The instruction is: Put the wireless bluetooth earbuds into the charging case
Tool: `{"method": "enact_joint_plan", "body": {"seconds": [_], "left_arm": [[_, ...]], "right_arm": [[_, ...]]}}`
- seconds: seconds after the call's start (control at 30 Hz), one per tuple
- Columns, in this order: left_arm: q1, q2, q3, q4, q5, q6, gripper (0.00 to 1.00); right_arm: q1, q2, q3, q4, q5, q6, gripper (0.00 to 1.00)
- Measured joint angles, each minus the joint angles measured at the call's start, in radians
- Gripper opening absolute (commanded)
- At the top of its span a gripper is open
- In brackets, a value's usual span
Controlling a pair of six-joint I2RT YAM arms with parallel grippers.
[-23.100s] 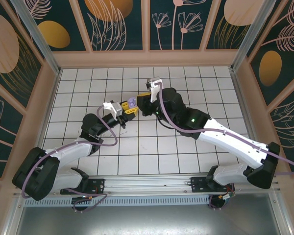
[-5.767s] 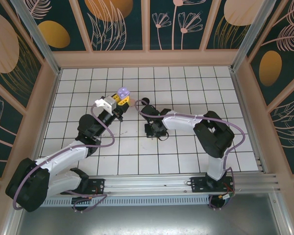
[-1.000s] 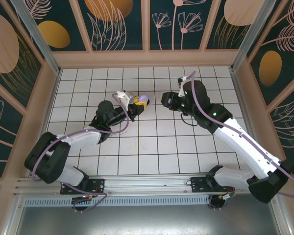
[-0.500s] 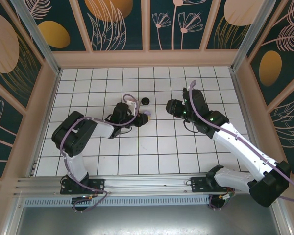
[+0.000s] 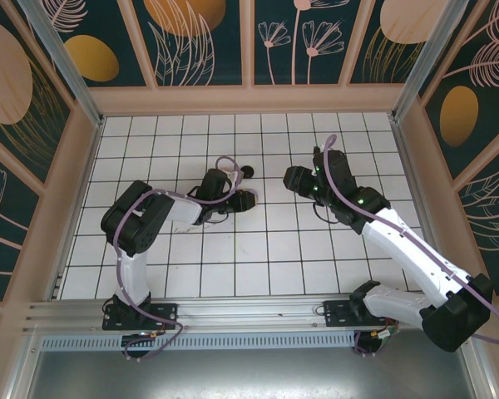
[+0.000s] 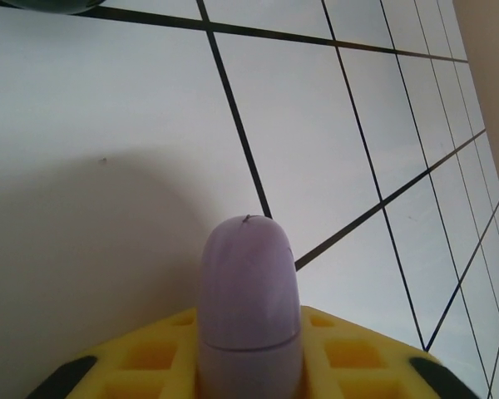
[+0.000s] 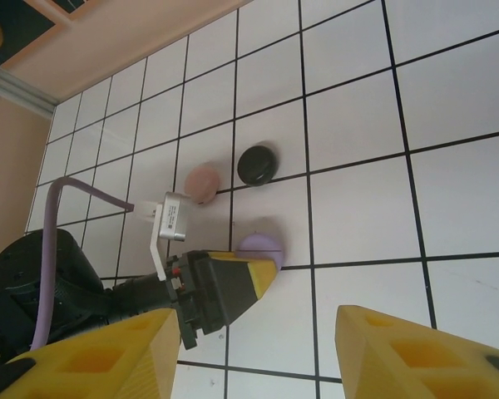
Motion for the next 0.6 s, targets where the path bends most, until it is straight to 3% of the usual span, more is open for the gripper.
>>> {"method": "enact_joint_plan", "body": {"seconds": [0.1,0.13,0.17,0.2,0.33,0.37,0.4,0.6], "left_arm": [[-0.004,-0.008,0.011,-0.011,0.009,-0.002,0.56],[-0.007,-0.013,0.015,-0.017,0.015,-0.003,0.67],[-0.01,-0.019,0.017,-0.021,0.02,-0.002,0.9],[-0.013,-0.026,0.018,-0.023,0.022,0.004,0.99],[-0.01,-0.071,0.021,-0.074,-0.015,0.027,0.98],[-0.002,-0.085,0.021,-0.105,-0.039,0.036,0.99],[0.008,-0.102,0.019,-0.138,-0.061,0.045,0.99],[0.056,-0.328,0.01,-0.321,-0.19,0.125,0.99]], "right_arm": [[-0.006,0.0,0.001,0.0,0.0,-0.001,0.6],[-0.008,0.0,0.002,0.0,0.0,-0.004,0.62],[-0.011,0.0,0.004,-0.001,0.0,-0.008,0.64],[-0.015,0.0,0.008,-0.001,0.0,-0.013,0.67],[-0.035,-0.008,0.015,-0.002,0.0,-0.029,0.85],[-0.041,-0.012,0.015,-0.003,0.002,-0.033,0.96],[-0.051,-0.016,0.015,-0.003,0.0,-0.038,0.99],[-0.142,-0.047,0.015,-0.003,0.043,-0.074,0.99]]}}
